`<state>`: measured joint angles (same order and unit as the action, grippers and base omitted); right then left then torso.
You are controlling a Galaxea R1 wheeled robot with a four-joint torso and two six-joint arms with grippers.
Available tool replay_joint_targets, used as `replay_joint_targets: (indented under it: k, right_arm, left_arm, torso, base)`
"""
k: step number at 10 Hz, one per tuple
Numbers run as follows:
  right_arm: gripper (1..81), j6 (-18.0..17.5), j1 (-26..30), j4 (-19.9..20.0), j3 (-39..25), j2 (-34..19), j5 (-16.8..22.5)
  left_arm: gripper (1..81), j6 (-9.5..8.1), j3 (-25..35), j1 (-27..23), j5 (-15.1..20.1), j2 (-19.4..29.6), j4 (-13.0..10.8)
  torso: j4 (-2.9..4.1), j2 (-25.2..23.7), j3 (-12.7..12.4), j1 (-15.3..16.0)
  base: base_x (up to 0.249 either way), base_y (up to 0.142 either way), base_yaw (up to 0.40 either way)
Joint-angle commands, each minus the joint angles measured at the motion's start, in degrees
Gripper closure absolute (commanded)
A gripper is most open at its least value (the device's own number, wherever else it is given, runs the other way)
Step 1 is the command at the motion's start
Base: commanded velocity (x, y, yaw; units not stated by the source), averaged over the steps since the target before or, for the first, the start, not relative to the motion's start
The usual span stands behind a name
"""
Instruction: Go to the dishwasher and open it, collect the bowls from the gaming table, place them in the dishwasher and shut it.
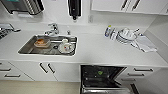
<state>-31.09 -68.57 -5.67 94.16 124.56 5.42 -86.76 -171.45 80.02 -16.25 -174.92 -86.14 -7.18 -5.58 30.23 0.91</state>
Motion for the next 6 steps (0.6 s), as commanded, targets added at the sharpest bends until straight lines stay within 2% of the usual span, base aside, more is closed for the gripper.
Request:
replay_joint_targets:
  k: [1, 3, 6]
  right_arm:
    - [1.0, 0.5, -7.8, -7.6, 10.9, 9.5, -4.0]
    - [1.0, 0.5, -9.6, -8.7, 15.7, 13.6, -4.2]
    - [1.0, 0.5, -10.7, -10.0, 19.5, 17.6, -4.2]
  left_arm:
    - [1.0, 0.46, -0.3, 0.4, 2.3, 0.2, -0.4]
    - [1.0, 0.54, -0.1, 0.4, 2.3, 0.0, -0.7]
    - [1.0, 0.45, -0.1, 0.7, 2.3, 0.0, 0.0]
  torso:
    - [0.0, -5.6, 0.0, 3.6]
    - [0.0, -9.1, 0.0, 5.8]
    - [0.0, -15.1, 0.0, 9.5]
  base:
    - [0.0, 0.0, 0.0]
    - [0.0, 0.0, 0.0]
    - [0.0, 0.0, 0.0]
